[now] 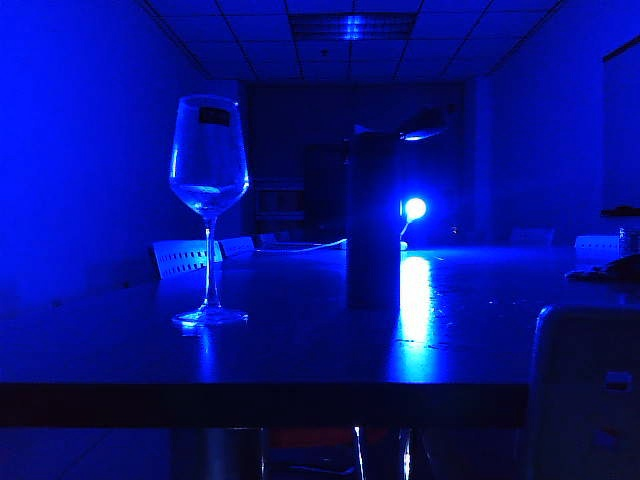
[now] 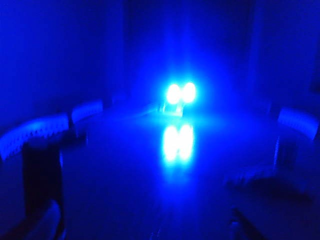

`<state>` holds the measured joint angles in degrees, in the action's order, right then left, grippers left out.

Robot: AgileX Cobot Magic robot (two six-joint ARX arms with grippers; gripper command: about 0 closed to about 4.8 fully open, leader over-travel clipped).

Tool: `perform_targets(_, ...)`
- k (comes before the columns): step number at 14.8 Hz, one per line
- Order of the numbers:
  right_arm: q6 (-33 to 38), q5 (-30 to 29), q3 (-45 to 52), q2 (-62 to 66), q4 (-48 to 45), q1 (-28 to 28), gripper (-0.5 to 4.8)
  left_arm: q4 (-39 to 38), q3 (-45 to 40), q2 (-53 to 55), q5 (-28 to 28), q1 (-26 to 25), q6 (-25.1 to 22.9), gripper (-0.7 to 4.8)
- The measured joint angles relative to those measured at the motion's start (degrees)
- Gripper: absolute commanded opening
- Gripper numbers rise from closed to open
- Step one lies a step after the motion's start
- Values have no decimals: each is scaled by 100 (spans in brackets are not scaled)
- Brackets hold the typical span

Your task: Pick up the black thermos cup, pour some water from it into the stemmed glass, and then put the thermos cup back on the table.

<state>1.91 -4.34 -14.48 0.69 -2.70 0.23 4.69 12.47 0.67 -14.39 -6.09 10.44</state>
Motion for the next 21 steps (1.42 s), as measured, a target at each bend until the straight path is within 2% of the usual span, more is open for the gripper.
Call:
perform_targets(3,-210,-201,-979,855,-4,0,479,72,855,697,-356,0,232,479)
perform_targets(6,-243,-450,-2153,2262,-63,2,479,201,1790,1856,-763,-2,369,479)
perform_targets(8,-243,-643,-2592,2953,-501,7,479,503,2131,2496,-964,98,457,479)
perform_targets(9,-192,-765,-2651,3344,-844,133,479,610,2164,2728,-944,328,466,479)
perform_targets(10,-144,-787,-2651,3683,-1097,424,479,647,2162,2957,-844,645,466,479)
perform_targets(11,-133,-671,-2651,4113,-1198,868,479,658,2162,3257,-446,1169,413,479)
perform_targets(13,-256,-192,-2649,5121,-1569,1797,479,728,2162,3993,404,2273,-199,479)
perform_targets(14,-317,-31,-2647,5696,-1965,2085,479,807,2159,4334,852,2673,-459,479)
perform_targets(15,-330,140,-2640,6339,-2538,2277,479,1106,2162,4719,1228,2975,-525,479)
perform_targets(16,-304,160,-2653,6994,-3169,2374,479,1362,2162,5178,1478,3206,-566,479)
perform_targets(19,221,181,-2647,8627,-4782,2413,479,1755,2155,5880,1574,3375,-599,479)
perform_targets(21,236,175,-2745,9374,-5189,2420,479,1893,2162,6166,1589,3375,-863,479)
